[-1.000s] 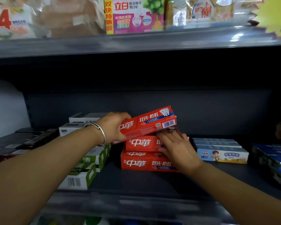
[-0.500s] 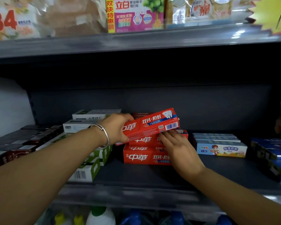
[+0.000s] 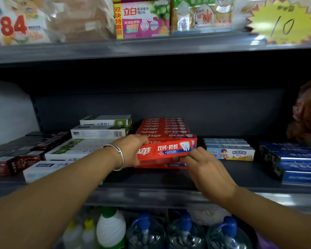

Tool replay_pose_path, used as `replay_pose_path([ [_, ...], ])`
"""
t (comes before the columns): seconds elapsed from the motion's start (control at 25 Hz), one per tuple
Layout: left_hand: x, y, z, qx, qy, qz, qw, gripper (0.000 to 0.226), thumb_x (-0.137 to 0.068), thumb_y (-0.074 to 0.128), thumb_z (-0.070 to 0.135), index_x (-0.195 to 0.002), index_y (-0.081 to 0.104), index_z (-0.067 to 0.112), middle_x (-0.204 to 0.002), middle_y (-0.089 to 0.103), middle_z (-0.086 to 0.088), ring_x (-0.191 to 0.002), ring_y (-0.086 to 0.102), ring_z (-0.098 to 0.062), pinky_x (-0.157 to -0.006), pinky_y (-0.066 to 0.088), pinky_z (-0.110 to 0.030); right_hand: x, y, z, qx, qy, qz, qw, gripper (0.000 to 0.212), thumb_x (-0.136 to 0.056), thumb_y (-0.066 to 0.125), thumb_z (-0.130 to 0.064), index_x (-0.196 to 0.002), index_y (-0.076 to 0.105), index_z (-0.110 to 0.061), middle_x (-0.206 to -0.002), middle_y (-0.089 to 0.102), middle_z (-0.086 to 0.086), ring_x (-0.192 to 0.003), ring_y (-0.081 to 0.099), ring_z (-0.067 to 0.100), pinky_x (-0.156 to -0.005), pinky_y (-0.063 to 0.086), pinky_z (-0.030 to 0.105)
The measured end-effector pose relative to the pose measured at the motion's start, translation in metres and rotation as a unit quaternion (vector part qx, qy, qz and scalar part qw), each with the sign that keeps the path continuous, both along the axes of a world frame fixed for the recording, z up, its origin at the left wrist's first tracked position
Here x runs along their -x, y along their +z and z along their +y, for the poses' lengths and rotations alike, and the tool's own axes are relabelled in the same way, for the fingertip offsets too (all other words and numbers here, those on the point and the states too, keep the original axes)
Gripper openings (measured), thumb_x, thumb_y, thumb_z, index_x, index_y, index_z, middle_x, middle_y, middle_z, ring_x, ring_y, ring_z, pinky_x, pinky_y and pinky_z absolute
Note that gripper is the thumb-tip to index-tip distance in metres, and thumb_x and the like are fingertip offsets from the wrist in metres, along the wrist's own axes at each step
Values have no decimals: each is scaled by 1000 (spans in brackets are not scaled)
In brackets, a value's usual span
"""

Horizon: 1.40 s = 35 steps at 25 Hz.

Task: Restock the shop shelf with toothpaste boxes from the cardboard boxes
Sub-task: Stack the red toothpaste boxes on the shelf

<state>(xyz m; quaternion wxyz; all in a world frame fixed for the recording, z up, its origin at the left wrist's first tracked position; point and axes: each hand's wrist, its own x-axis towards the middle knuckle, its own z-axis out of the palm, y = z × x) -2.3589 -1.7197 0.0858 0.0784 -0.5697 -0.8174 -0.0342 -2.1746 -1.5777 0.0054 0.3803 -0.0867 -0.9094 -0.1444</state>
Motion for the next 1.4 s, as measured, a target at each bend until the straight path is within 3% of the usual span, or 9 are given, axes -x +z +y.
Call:
replay_pose_path([
  [0.32,1,-47,7,-5,-11,155,988,62,-77,70,26,-128,35,20,-132,40,1,-119,39,-17,-97,38,-30,9,-12,1,1,-2,6,1000,27,-60,86,-14,-75,65,-15,-76,66,-1,-65,63,17,-56,55,26],
  [0.52,4,-53,6,-46,-12,128,991,51,-83,61,41,-124,40,20,-127,42,2,-116,40,-16,-95,34,-28,25,-23,4,-6,-6,-15,1000,33,-49,90,-10,-67,63,-17,-68,64,-3,-58,62,16,-52,53,24],
  [0.76,-6,-58,7,-96,24,115,988,38,-87,59,33,-118,43,17,-124,44,-1,-113,42,-19,-94,36,-30,20,-22,-3,6,-5,-17,1000,33,-49,87,-6,-69,63,-15,-68,65,0,-60,63,19,-51,53,26],
  [0.88,-32,-62,0,-155,-26,108,982,30,-86,59,28,-112,51,13,-116,50,-5,-109,46,-24,-90,39,-34,-3,-20,-18,14,4,-11,1000,30,-52,84,-1,-70,64,-13,-70,64,2,-62,61,22,-50,51,26],
  [1.0,-76,-77,-9,-215,-106,88,967,20,-78,67,18,-94,57,9,-97,56,-9,-91,54,-28,-77,45,-38,-35,-29,-37,19,5,-12,1000,28,-52,83,0,-68,63,-11,-66,61,4,-60,59,24,-50,48,27],
  [1.2,-154,-160,-20,-165,-134,7,977,19,-79,65,18,-94,56,10,-98,56,-8,-92,52,-28,-80,43,-38,-108,-102,-49,69,-22,-83,994,25,-55,79,2,-68,60,-8,-66,59,9,-62,58,31,-51,51,33],
  [1.4,-219,-289,-19,-3,-128,-82,988,30,-85,58,27,-112,51,14,-115,49,-5,-110,46,-24,-93,37,-34,-184,-224,-55,132,-59,-176,974,32,-44,83,-1,-64,60,-10,-62,58,8,-55,58,28,-46,46,29],
])
